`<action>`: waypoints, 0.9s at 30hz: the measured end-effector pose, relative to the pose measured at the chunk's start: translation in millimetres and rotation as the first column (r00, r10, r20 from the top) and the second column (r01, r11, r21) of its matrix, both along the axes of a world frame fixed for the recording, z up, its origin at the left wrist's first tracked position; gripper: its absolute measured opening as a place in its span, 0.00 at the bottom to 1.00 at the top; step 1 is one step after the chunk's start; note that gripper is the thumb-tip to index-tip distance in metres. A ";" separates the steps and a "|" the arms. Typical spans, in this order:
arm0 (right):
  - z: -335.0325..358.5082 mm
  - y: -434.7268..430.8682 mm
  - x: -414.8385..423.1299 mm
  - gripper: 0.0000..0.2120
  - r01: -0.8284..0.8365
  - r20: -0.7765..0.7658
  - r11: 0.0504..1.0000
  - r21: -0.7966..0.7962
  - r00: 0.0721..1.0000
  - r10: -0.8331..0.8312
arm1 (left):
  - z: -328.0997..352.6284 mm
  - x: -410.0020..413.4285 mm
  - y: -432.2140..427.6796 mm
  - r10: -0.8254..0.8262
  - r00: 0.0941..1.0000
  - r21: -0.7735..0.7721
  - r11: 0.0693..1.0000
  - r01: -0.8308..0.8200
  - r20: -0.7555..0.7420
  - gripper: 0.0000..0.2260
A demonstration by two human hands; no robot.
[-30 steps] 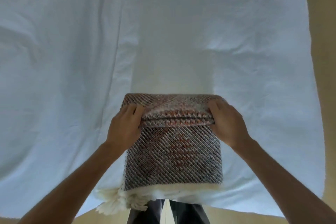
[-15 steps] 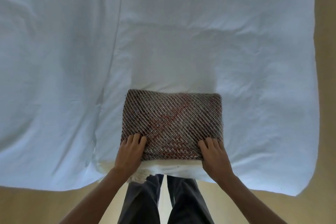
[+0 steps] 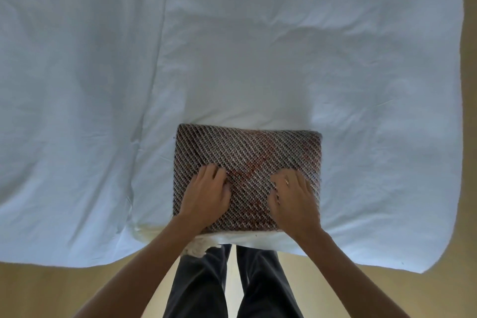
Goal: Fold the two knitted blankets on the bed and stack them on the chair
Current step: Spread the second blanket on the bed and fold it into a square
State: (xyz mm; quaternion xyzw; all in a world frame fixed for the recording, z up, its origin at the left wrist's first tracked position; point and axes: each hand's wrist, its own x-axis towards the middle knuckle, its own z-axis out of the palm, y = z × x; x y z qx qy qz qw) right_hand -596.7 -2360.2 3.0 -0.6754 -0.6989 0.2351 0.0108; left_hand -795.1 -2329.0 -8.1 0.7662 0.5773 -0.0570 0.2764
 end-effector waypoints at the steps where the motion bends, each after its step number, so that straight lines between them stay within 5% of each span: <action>1: -4.3 12.1 -9.7 0.14 0.003 -0.011 0.994 0.113 1.000 -0.001 | -1.6 12.7 10.0 0.013 0.999 0.151 0.988 -0.018 0.038 0.12; 3: -20.5 34.4 -24.8 0.21 -0.026 0.008 0.991 0.131 1.000 0.025 | -11.0 35.6 27.6 0.016 0.998 0.244 0.969 -0.028 0.053 0.20; 7: -73.4 49.4 -20.4 0.27 -0.177 0.163 0.972 -0.153 0.966 0.201 | -59.1 43.4 31.4 -0.097 0.976 0.020 0.995 0.102 -0.195 0.26; 10: -90.3 51.4 -17.0 0.28 -0.229 0.166 0.963 -0.140 0.954 0.251 | -81.8 38.2 30.8 -0.122 0.969 0.040 0.990 0.133 -0.214 0.27; 14: -89.1 40.4 21.4 0.31 -0.116 0.183 0.993 0.004 0.976 0.114 | -86.2 -2.3 28.2 0.014 0.987 0.124 0.992 0.006 -0.162 0.29; 21: -95.6 44.2 44.5 0.33 -0.071 0.205 0.996 -0.058 0.975 0.081 | -85.8 -32.6 31.4 0.031 0.986 0.088 0.996 -0.017 -0.163 0.31; 27: -87.6 -7.7 48.5 0.32 0.180 0.138 0.983 -0.020 0.975 -0.176 | -73.9 -51.7 -24.9 0.342 0.939 0.021 0.940 -0.342 -0.031 0.32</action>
